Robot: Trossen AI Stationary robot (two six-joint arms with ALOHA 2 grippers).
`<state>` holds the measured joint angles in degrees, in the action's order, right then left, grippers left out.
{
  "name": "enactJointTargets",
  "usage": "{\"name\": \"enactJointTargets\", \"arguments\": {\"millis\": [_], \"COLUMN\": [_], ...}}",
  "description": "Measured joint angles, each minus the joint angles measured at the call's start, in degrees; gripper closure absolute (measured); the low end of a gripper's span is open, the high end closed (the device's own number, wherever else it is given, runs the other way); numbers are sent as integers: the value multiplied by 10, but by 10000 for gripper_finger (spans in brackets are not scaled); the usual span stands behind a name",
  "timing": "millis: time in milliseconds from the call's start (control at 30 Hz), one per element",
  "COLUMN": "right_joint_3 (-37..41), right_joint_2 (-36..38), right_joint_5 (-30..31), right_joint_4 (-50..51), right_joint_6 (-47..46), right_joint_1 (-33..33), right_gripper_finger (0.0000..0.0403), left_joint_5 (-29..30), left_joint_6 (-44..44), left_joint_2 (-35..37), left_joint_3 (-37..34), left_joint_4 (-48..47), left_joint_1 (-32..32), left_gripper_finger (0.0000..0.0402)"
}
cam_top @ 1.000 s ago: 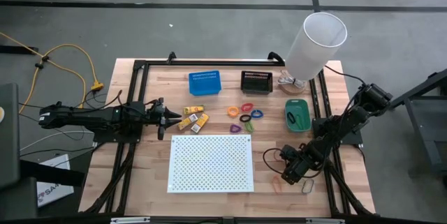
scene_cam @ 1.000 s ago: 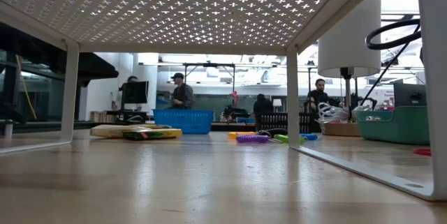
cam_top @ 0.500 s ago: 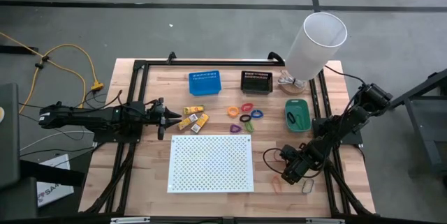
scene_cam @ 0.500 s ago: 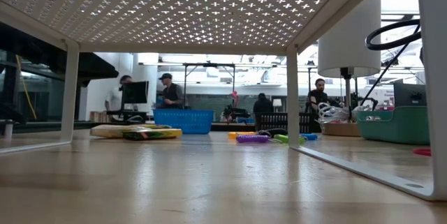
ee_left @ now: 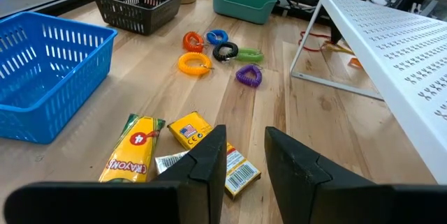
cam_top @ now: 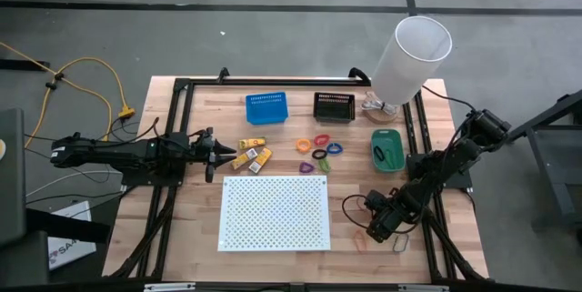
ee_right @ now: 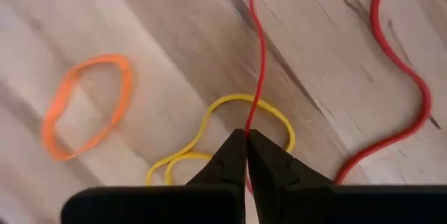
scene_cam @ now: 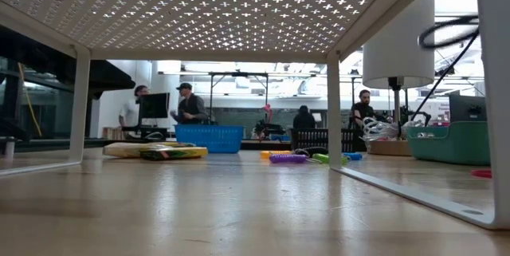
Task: Pick & Place Office Desk Supplies
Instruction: Put the red rubber band into the green bin
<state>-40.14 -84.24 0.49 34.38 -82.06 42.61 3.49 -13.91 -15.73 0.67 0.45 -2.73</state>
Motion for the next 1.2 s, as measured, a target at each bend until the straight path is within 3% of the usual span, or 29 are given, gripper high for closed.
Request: {"name": "enactJointTargets", "arguments": {"millis": [700,967,1200], "right_joint_3": [-20,-20,-20], "right_joint_2": [22,37,109], "right_joint_5": [17,98,203], "right_joint_4": [49,94,137], "right_joint_6": [11,14,28], "right_joint_1": [0,0,0], "right_gripper_finger": [400,400,400], "left_joint_5": [0,0,0], "left_joint_6": [0,0,0], "left_joint_2": [0,0,0], "left_joint_3": [0,0,0], "left_joint_4": [0,0,0], "left_joint_1": [0,0,0], "left_gripper_finger": [306,307,306]}}
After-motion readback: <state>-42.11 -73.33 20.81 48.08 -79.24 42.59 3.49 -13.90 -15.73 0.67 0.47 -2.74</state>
